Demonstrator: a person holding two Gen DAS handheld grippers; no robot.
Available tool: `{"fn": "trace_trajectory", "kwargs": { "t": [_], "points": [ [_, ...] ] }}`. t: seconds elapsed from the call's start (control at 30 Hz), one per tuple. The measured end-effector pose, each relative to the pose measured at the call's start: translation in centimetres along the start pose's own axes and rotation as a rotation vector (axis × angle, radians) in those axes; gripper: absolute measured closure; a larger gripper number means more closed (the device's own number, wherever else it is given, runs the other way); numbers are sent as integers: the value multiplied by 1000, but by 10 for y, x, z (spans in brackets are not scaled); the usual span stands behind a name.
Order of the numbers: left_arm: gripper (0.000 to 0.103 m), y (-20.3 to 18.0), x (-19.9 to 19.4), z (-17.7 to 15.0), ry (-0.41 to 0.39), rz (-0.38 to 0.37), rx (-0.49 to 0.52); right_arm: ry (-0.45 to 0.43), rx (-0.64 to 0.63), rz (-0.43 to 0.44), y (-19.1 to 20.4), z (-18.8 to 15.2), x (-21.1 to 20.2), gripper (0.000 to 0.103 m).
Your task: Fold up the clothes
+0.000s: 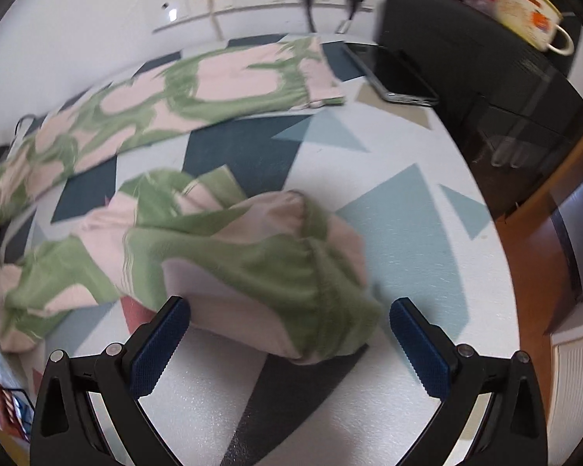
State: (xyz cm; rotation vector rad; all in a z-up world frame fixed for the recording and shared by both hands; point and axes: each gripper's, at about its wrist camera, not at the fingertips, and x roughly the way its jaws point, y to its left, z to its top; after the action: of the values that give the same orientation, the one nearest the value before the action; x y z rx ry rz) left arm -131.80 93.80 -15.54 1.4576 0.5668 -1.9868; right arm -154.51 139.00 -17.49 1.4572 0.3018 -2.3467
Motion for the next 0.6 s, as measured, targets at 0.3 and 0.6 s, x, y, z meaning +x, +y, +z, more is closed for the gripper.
{"fn": "trace_trajectory", "kwargs": {
  "t": [0.3, 0.6],
  "points": [
    [0, 6, -4, -6, -31, 0, -13, 8, -13, -10, 11, -4, 14, 0],
    [0, 13, -6, -8, -25, 4, -30, -28, 30, -32, 12, -8, 13, 0]
  ]
}}
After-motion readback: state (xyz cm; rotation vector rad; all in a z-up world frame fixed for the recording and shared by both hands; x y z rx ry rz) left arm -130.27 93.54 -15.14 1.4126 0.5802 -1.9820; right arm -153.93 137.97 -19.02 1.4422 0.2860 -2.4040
